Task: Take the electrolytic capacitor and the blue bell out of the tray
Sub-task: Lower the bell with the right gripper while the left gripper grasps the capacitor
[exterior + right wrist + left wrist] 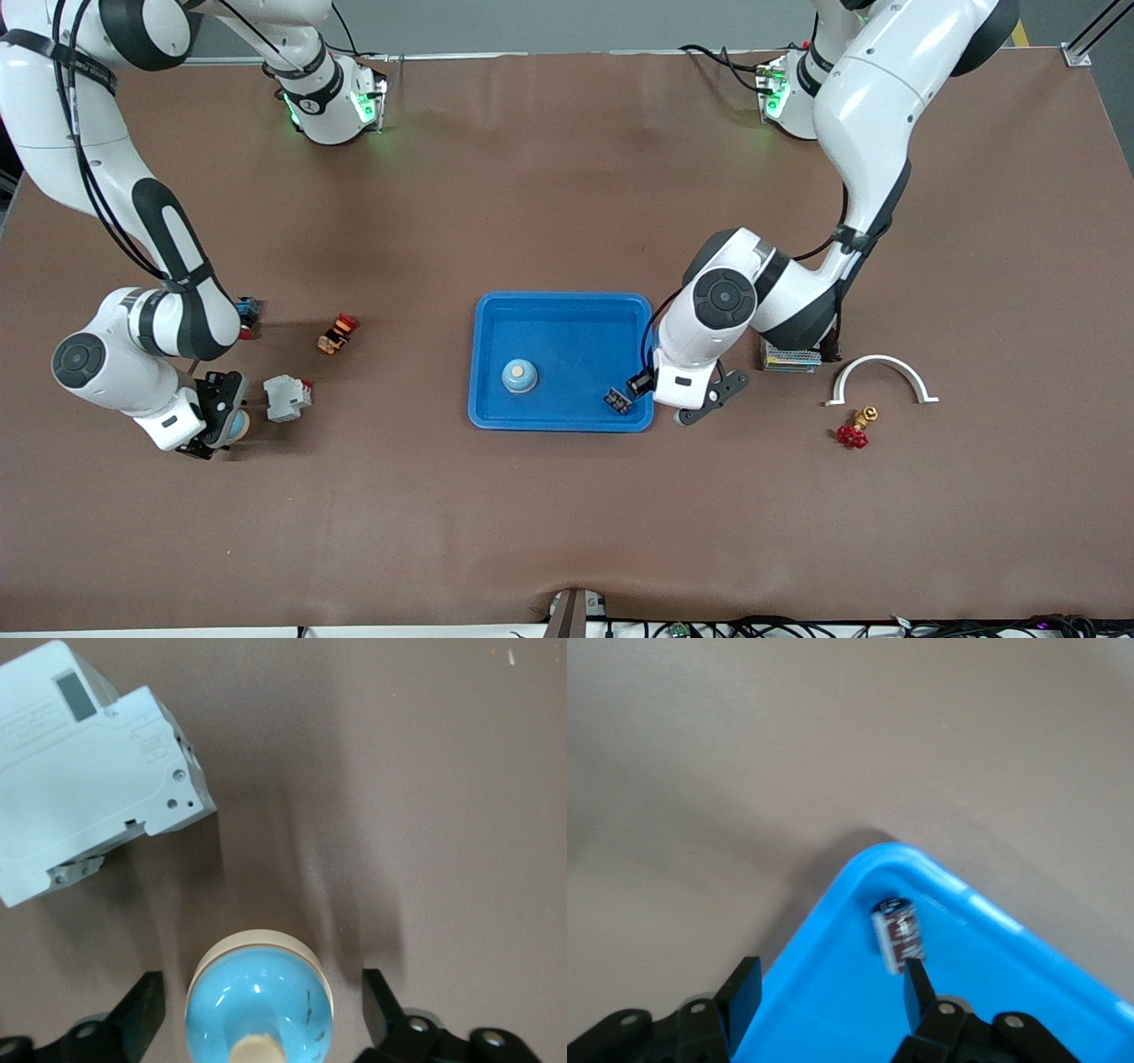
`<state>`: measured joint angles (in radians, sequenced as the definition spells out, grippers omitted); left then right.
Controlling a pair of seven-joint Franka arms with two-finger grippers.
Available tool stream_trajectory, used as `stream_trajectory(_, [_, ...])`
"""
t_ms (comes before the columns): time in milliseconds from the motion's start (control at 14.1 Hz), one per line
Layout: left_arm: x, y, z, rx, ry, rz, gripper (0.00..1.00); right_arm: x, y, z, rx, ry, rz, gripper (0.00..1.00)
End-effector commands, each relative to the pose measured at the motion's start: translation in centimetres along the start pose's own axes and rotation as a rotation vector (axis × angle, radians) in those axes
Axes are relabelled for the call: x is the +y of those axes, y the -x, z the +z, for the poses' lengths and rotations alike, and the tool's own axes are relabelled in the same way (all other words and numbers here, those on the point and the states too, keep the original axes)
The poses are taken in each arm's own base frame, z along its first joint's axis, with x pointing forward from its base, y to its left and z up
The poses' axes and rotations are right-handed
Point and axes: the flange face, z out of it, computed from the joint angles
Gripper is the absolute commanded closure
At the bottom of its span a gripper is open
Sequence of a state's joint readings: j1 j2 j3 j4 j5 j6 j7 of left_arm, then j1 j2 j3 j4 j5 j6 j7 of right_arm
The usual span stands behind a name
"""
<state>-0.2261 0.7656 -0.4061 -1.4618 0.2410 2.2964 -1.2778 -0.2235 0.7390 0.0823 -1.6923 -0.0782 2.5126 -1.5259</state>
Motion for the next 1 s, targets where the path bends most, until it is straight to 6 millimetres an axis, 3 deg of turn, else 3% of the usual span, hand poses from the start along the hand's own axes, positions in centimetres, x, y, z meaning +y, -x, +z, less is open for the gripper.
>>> stream_trajectory(0, [1.7,0.8,2.4,0.041,0.065,-0.049,0.28,0.7,-0.6,-2.1,0.044,-0.044,0.048,0.0])
stream_trajectory(142, [2.5,1.6,4.0,0.062,0.068,-0.061,0.28,2.1,-1.1,-4.9,0.077,-0.121,0.145,0.0])
stream_trajectory(284, [2.7,2.3,5.3,0.076,0.065,-0.058,0.29,3.3,-3.5,-8.4,0.067,-0.158,0.211,0.0])
stream_trajectory(498, [2.5,2.6,6.9,0.075,0.078,-0.057,0.31,3.6,-6.4,-12.1,0.049,-0.176,0.34,0.0])
stream_trajectory(924, [2.0,3.6,9.8,0.065,0.054,-0.043,0.4,1.5,-16.9,-18.8,0.007,-0.175,0.683,0.0])
